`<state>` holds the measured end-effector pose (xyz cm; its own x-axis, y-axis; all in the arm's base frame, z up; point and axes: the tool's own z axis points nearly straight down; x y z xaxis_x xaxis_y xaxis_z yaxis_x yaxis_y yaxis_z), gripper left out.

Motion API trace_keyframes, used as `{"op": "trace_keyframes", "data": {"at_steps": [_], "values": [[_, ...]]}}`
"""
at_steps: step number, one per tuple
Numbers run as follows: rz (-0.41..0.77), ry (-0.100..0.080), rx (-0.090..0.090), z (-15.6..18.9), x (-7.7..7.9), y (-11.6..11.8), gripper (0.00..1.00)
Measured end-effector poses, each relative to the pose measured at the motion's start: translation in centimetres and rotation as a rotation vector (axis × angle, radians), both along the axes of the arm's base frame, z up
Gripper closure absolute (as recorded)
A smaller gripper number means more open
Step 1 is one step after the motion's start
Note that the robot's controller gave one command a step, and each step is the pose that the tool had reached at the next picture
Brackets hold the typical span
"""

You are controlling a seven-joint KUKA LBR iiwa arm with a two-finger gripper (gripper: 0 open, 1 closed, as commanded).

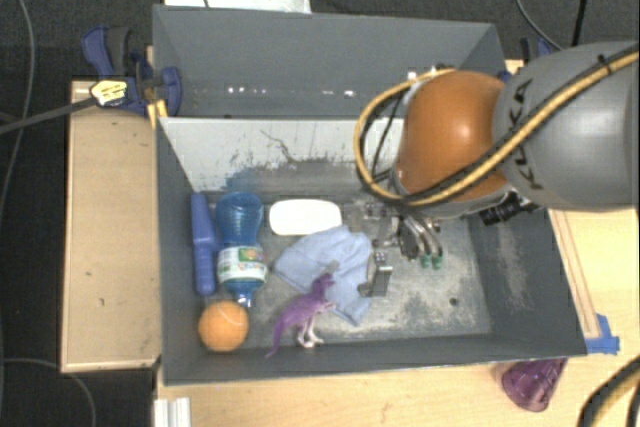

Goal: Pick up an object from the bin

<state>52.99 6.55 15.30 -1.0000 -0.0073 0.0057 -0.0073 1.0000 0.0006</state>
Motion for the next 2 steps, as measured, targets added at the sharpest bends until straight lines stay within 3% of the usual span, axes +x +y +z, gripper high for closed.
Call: {"op": "trace_keyframes", "data": {"at_steps": [1,2], "values": [[-0.002,-0.008,0.000,0.4,0.2,0.0,0.00],[0.020,-0.008,0.001,-1.7,-0.9,0.0,0.00]]}}
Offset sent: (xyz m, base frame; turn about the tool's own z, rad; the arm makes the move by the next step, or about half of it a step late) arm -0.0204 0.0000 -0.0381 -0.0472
